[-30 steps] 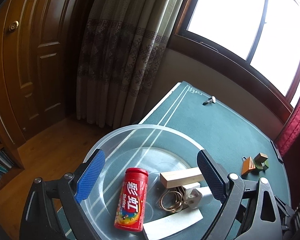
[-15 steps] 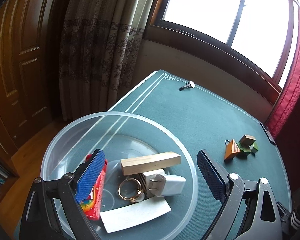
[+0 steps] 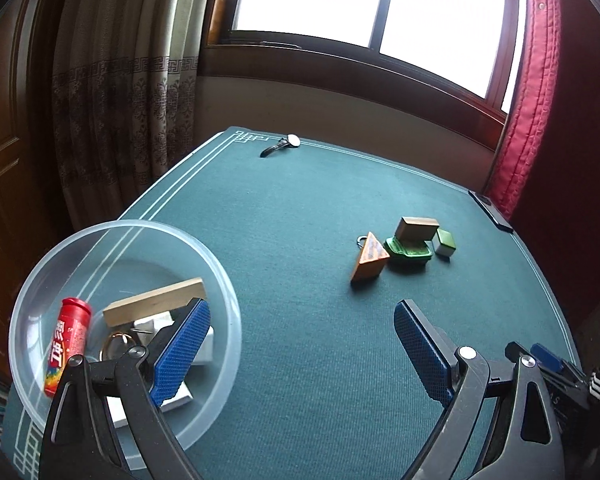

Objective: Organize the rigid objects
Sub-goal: 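Move both open tools back toward the remaining blocks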

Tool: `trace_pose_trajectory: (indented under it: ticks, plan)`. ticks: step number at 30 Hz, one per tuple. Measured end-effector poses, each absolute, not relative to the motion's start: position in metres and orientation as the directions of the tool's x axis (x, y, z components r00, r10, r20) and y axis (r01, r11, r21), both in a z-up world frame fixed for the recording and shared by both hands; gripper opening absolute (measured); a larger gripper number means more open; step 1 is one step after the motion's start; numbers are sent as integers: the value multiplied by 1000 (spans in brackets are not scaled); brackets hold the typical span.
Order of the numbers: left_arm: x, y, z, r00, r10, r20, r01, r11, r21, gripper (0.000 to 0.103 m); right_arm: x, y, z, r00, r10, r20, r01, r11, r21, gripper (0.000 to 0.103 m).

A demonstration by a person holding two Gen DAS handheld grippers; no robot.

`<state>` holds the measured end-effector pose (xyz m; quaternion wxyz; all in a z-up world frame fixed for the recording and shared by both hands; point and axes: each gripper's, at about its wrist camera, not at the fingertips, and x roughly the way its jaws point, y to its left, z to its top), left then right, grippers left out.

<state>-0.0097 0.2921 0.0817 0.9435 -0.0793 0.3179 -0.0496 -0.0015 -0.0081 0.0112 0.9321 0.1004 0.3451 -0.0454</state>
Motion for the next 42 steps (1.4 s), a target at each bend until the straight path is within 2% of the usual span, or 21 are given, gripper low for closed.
trace_pose_trajectory:
  ticks: [14, 42]
  plan:
    - [-14, 250, 72, 758, -227, -612, 135, 972, -194, 94, 2, -27, 0, 731, 21, -682, 188, 955, 230, 77]
    - [-21, 248, 67, 761, -193, -620, 145, 981, -128, 94, -4, -37, 1, 746, 39, -665, 200, 939, 280, 77]
